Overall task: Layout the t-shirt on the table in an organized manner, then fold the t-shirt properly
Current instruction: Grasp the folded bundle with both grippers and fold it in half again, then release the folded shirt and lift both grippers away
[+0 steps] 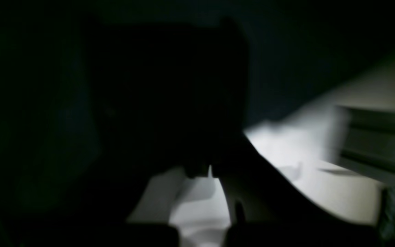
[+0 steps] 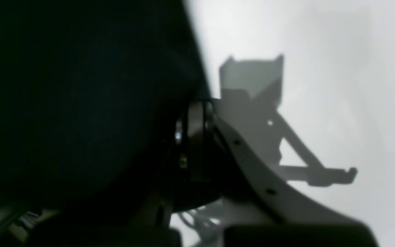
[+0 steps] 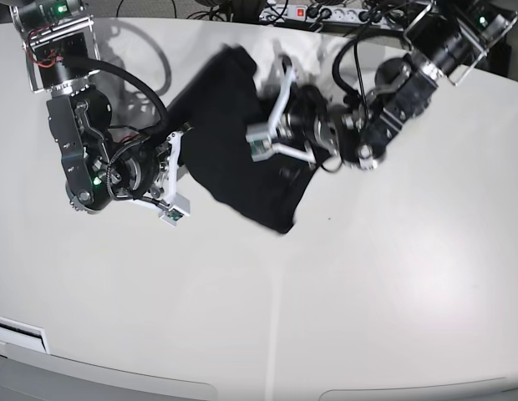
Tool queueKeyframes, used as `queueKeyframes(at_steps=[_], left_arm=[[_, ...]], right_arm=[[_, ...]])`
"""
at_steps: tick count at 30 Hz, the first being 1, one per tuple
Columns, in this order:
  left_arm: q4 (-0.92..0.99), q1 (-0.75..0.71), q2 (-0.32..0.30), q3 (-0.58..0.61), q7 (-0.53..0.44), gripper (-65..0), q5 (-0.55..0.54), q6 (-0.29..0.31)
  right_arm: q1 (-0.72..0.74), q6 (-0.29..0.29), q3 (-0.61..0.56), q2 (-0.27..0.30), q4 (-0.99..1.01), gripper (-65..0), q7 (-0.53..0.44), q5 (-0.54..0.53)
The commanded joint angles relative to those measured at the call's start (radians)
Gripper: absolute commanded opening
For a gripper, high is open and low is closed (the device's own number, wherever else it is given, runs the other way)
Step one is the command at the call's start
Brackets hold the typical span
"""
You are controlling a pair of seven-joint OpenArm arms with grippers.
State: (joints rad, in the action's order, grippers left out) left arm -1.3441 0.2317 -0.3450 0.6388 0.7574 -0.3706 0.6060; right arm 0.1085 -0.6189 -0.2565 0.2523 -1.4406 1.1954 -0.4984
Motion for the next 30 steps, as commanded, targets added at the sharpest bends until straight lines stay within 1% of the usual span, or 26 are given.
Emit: queueKeyframes(at_steps=[1, 3, 5, 6, 7, 9, 12, 15, 17, 18, 19, 21, 23, 24, 25, 26, 27, 28, 30], left_arm=[[0.006, 0.038, -0.004, -0.009, -0.027, -65.0, 0.016, -0.017], [0.053, 0.080, -0.004, -0.009, -0.064, -65.0, 0.053, -0.025], [0.109, 0.127, -0.003, -0.009, -0.101, -65.0, 0.067, -0.027], [0.129, 0.150, -0.003, -0.009, -0.095, -65.0, 0.067, -0.027], [0.135, 0.170, -0.004, -0.009, -0.064, -65.0, 0.055, -0.027], [0.125, 0.200, -0.004, -0.014, 0.042, -65.0, -0.013, -0.037], [0.073, 0.220, -0.010, -0.040, 0.193, -65.0, -0.133, -0.076], [0.012, 0.211, -0.032, -0.112, 0.277, -65.0, -0.293, -0.080], [-0.018, 0.212, -0.050, -0.169, 0.323, -65.0, -0.383, -0.074], [-0.035, 0.212, -0.058, -0.204, 0.343, -65.0, -0.418, -0.059], [-0.050, 0.212, -0.066, -0.244, 0.361, -65.0, -0.455, -0.040], [-0.071, 0.211, -0.082, -0.324, 0.399, -65.0, -0.552, -0.007], [-0.075, 0.199, -0.105, -0.401, 0.422, -65.0, -0.673, 0.027], [-0.075, 0.180, -0.116, -0.435, 0.433, -65.0, -0.731, 0.058], [-0.076, 0.154, -0.126, -0.466, 0.451, -65.0, -0.786, 0.092], [-0.076, 0.123, -0.134, -0.492, 0.478, -65.0, -0.832, 0.092], [-0.077, 0.089, -0.140, -0.513, 0.504, -65.0, -0.875, 0.092], [-0.082, 0.054, -0.143, -0.534, 0.529, -65.0, -0.910, 0.092], [-0.105, -0.018, -0.142, -0.583, 0.558, -65.0, -0.946, 0.092]], right_arm=[[-0.011, 0.008, 0.002, 0.003, -0.057, -65.0, 0.006, -0.039], [-0.068, 0.036, 0.002, 0.003, -0.140, -65.0, 0.018, -0.064], [-0.126, 0.067, 0.002, 0.003, -0.222, -65.0, 0.012, -0.087], [-0.153, 0.087, 0.002, 0.003, -0.261, -65.0, -0.002, -0.085], [-0.175, 0.105, 0.004, 0.003, -0.296, -65.0, -0.020, -0.076], [-0.209, 0.134, 0.019, 0.003, -0.351, -65.0, -0.066, -0.023], [-0.240, 0.176, 0.076, 0.003, -0.390, -65.0, -0.126, 0.053], [-0.244, 0.190, 0.153, 0.003, -0.390, -65.0, -0.129, 0.051], [-0.243, 0.197, 0.209, 0.003, -0.392, -65.0, -0.128, 0.024], [-0.244, 0.183, 0.243, 0.003, -0.393, -65.0, -0.122, -0.013], [-0.244, 0.150, 0.279, 0.003, -0.393, -65.0, -0.104, -0.069], [-0.245, 0.052, 0.356, 0.003, -0.393, -65.0, -0.040, -0.231], [-0.250, -0.051, 0.436, 0.003, -0.392, -65.0, 0.047, -0.463], [-0.257, -0.079, 0.478, 0.003, -0.392, -65.0, 0.104, -0.604], [-0.267, -0.079, 0.518, 0.000, -0.392, -65.0, 0.161, -0.746], [-0.282, -0.079, 0.554, -0.005, -0.392, -65.0, 0.201, -0.875], [-0.296, -0.079, 0.582, -0.007, -0.392, -65.0, 0.201, -0.983], [-0.312, -0.079, 0.606, -0.006, -0.393, -65.0, 0.201, -0.985], [-0.345, -0.079, 0.647, -0.006, -0.400, -65.0, 0.201, -0.985]])
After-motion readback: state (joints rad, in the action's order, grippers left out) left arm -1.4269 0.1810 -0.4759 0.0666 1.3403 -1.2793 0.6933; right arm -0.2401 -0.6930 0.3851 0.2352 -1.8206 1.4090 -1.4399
